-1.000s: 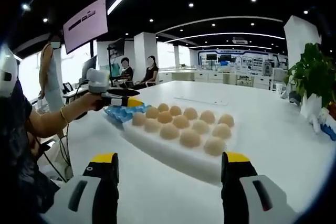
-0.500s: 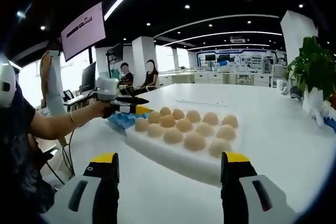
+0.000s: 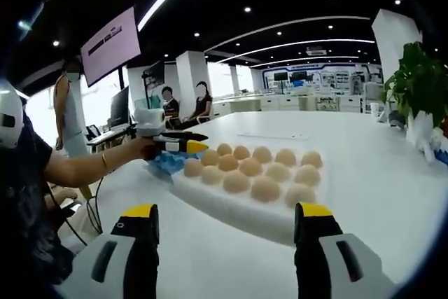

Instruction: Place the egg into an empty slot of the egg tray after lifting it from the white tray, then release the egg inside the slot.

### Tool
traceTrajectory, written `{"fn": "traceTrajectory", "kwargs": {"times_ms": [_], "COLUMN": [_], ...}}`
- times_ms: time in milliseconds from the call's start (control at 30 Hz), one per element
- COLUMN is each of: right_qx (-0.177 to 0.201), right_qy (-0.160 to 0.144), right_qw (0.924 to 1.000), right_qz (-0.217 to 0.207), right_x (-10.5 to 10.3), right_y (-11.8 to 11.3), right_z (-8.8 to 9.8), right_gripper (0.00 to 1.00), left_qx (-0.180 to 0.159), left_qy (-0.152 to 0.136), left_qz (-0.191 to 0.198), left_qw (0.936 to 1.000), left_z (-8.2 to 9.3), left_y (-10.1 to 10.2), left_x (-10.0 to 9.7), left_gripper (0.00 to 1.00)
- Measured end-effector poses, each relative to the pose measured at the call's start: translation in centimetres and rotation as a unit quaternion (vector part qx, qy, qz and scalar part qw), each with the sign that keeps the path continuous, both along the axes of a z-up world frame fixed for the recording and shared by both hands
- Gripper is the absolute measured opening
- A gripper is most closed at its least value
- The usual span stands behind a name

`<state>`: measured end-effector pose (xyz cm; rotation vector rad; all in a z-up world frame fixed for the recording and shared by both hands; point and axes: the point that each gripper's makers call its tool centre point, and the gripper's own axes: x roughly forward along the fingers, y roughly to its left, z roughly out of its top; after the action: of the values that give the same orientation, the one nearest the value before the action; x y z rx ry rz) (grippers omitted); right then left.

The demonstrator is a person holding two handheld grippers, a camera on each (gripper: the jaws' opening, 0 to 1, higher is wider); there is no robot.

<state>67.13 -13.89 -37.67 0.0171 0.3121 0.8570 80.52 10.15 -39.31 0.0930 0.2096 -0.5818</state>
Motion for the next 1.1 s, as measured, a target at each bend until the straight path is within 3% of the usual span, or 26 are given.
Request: {"fn": "traceTrajectory", "kwargs": {"times_ms": [267,433,600,900,1100], "right_qx": [0.003,0.006,0.009,0.014,0.013], "right_qy": [0.007,0.011,0.014,0.022,0.022], "right_qw": [1.0,0.9999,0.9998,0.9996,0.9996], "right_qz": [-0.005,-0.008,-0.01,-0.014,-0.014], "right_x": [0.0,0.1,0.1,0.4,0.5], "right_y": [-0.2,-0.3,-0.4,-0.7,-0.9], "right_z": [-0.2,-0.4,-0.4,-0.9,-0.9], "right_gripper": [0.82,0.82,0.82,0.82,0.82], "left_qx": [0.014,-0.003,-0.003,0.004,-0.012], "left_qy": [0.001,0.005,0.017,0.026,0.056], "left_qz": [-0.036,-0.067,-0.073,-0.092,-0.103], "left_qw": [0.9993,0.9977,0.9972,0.9955,0.993], "left_z": [-0.5,-0.3,-0.7,-0.5,-1.0], "left_y": [-0.4,-1.3,-1.4,-3.5,-3.5], "left_x": [0.8,0.9,1.9,2.4,2.6], "left_gripper": [0.4,0.4,0.4,0.35,0.36]}}
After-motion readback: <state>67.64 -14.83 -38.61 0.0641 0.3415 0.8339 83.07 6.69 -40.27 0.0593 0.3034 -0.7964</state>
